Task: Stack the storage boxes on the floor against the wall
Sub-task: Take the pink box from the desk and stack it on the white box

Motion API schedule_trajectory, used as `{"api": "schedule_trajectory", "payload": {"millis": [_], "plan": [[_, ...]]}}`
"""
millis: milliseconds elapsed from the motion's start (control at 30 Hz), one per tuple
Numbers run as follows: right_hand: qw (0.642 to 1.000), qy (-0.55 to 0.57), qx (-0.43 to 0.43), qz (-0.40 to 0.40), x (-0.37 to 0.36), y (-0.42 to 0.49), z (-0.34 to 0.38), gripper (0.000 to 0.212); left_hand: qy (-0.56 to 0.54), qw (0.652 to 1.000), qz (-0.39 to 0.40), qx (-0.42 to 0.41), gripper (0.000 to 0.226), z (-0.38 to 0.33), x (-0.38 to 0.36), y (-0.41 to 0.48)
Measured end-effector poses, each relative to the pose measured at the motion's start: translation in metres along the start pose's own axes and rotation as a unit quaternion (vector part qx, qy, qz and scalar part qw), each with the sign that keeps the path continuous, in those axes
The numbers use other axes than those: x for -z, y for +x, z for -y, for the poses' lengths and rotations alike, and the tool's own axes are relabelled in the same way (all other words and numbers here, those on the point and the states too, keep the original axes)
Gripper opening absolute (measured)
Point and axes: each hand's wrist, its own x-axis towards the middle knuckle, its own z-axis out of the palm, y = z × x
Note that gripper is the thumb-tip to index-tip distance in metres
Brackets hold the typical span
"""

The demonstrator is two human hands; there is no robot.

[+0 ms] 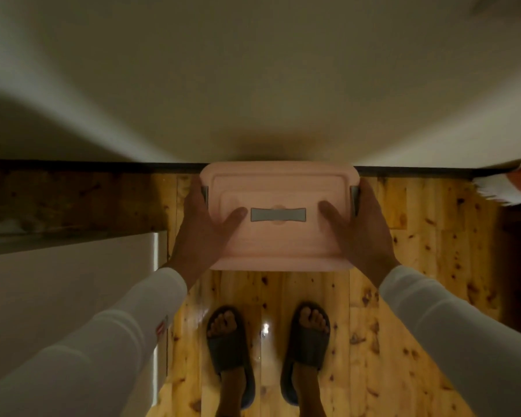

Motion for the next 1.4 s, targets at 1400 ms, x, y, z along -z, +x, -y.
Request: {"api": "schedule_trajectory", "payload": {"millis": [1400], "plan": [[1.0, 0.006, 0.006, 0.001, 0.006, -0.001, -0.023, 0.093, 0.056, 0.996, -0.056, -0.046, 0.083, 0.002, 0.006, -0.014]]}}
